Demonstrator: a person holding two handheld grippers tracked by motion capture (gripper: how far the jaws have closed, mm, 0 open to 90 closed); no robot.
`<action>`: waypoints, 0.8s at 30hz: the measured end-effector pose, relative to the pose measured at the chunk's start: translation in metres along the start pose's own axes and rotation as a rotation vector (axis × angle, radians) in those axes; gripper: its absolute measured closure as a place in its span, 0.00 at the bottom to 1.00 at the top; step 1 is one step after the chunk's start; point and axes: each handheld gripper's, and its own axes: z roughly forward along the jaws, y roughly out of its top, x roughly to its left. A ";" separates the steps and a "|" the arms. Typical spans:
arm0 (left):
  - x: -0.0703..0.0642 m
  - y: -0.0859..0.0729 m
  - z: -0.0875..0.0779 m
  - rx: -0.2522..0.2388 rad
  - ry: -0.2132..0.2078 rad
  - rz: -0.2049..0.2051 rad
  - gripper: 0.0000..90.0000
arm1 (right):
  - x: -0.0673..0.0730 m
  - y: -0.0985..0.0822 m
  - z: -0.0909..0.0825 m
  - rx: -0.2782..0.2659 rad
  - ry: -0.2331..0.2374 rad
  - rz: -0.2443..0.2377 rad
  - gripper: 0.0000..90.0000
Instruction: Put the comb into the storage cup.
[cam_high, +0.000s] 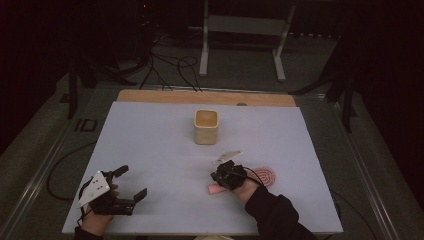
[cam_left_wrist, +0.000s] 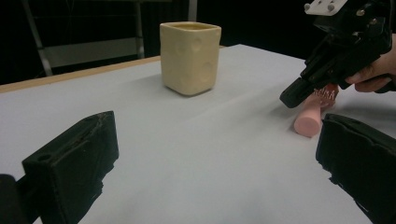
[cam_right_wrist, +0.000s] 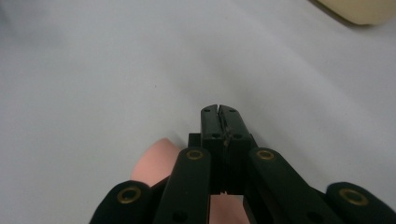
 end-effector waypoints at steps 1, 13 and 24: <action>0.000 0.000 0.000 -0.001 -0.001 -0.001 0.00 | 0.001 0.000 0.000 0.002 -0.001 0.000 1.00; 0.000 0.000 0.000 0.004 0.000 -0.001 0.00 | 0.002 -0.009 0.001 0.036 0.017 -0.018 1.00; 0.000 0.000 0.001 0.008 0.003 0.002 0.00 | 0.006 -0.027 -0.012 0.068 0.038 -0.028 1.00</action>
